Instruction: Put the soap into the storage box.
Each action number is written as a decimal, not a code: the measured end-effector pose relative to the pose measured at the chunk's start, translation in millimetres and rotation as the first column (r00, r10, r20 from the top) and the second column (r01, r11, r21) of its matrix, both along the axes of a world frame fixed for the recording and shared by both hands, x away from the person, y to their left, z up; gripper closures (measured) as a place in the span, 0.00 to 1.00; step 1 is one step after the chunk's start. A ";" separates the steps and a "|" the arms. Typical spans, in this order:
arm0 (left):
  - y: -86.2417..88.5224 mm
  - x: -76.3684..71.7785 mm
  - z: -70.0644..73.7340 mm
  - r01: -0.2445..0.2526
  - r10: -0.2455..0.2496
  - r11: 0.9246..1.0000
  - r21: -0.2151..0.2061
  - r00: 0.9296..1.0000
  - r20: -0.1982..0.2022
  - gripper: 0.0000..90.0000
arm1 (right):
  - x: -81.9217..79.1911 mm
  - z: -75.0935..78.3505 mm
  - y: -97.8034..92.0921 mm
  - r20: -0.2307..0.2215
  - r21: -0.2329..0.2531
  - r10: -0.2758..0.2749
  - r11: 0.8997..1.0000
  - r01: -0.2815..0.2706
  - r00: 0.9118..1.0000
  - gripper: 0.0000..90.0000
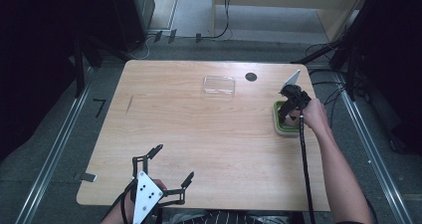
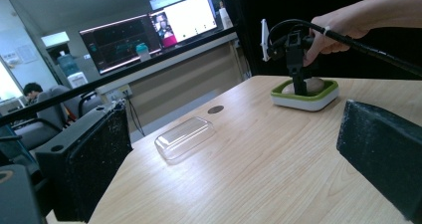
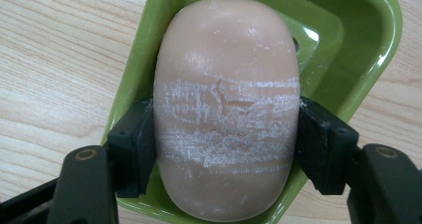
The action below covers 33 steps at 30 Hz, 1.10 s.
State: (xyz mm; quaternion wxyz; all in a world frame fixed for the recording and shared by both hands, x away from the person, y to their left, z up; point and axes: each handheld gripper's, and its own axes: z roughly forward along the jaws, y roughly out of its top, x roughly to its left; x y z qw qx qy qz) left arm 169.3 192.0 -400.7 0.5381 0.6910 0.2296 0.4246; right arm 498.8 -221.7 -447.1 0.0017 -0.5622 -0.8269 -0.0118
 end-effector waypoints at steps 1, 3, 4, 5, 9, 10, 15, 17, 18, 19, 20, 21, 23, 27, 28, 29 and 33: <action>0.0 0.0 -0.1 0.000 0.000 1.000 -0.002 1.000 0.000 0.01 | 0.0 -0.1 0.3 0.000 -0.001 0.001 1.000 -0.001 1.000 0.37; 0.1 0.1 -0.1 -0.001 0.001 1.000 -0.003 1.000 -0.001 0.01 | 0.1 -0.2 0.6 0.001 -0.002 0.002 1.000 -0.002 1.000 0.37; 0.1 0.1 -0.2 -0.001 0.001 1.000 -0.005 1.000 -0.001 0.01 | 0.1 -0.1 0.8 0.001 -0.002 0.001 1.000 -0.001 1.000 0.37; 0.2 0.2 -0.2 -0.001 0.001 1.000 -0.004 1.000 -0.001 0.01 | 0.1 -0.2 1.0 0.002 -0.001 0.000 1.000 0.000 1.000 0.37; 0.5 0.1 -0.3 -0.003 0.003 1.000 -0.005 1.000 -0.002 0.01 | 0.2 -0.5 1.3 0.004 -0.006 0.006 1.000 -0.006 1.000 0.36; 0.6 0.0 -0.2 -0.003 0.003 1.000 -0.005 1.000 -0.001 0.01 | 0.2 -0.3 1.4 0.003 -0.007 0.008 1.000 -0.008 1.000 0.36; 0.6 -0.4 -0.1 -0.003 0.003 1.000 -0.013 1.000 0.000 0.01 | -0.1 0.3 2.3 0.005 -0.006 0.013 1.000 -0.013 1.000 0.35; 0.4 -0.4 -0.3 -0.002 0.002 1.000 -0.010 1.000 0.000 0.01 | -0.7 2.2 2.6 0.012 -0.004 0.022 1.000 -0.022 1.000 0.34; 0.3 -0.3 -0.2 -0.002 0.002 1.000 -0.009 1.000 0.000 0.01 | -1.1 3.3 3.5 0.011 -0.004 0.019 1.000 -0.019 1.000 0.33; 0.2 -0.2 -0.3 -0.003 0.002 1.000 -0.009 1.000 -0.001 0.01 | -1.4 4.2 3.8 0.013 -0.003 0.020 1.000 -0.020 1.000 0.32; 0.3 -0.1 -0.2 -0.003 0.003 1.000 -0.009 1.000 -0.001 0.01 | -1.6 4.9 3.8 0.017 -0.004 0.022 1.000 -0.022 1.000 0.30; 0.3 -0.1 -0.2 -0.003 0.003 1.000 -0.010 1.000 -0.001 0.01 | -2.3 6.4 4.2 0.013 -0.004 0.021 1.000 -0.021 1.000 0.28; 0.2 -0.2 -0.2 -0.002 0.002 1.000 -0.009 1.000 -0.001 0.01 | -3.5 8.4 3.8 0.012 0.002 0.027 1.000 -0.027 1.000 0.27; 0.2 -0.3 -0.2 -0.002 0.002 1.000 -0.010 1.000 0.000 0.01 | -6.9 13.2 2.9 0.026 0.013 0.036 0.999 -0.036 0.999 0.22; 0.1 -0.3 -0.2 -0.001 0.001 1.000 -0.010 1.000 0.000 0.01 | -8.6 15.6 3.3 0.028 0.019 0.034 0.999 -0.035 0.999 0.20; 0.1 -0.4 -0.2 -0.001 0.001 1.000 -0.010 1.000 0.000 0.01 | -9.9 17.3 3.5 0.033 0.022 0.040 0.999 -0.040 0.999 0.18; 0.0 -0.6 -0.1 0.000 0.000 1.000 -0.009 1.000 0.000 0.01 | -15.5 23.6 6.2 0.041 0.038 0.055 0.998 -0.057 0.998 0.15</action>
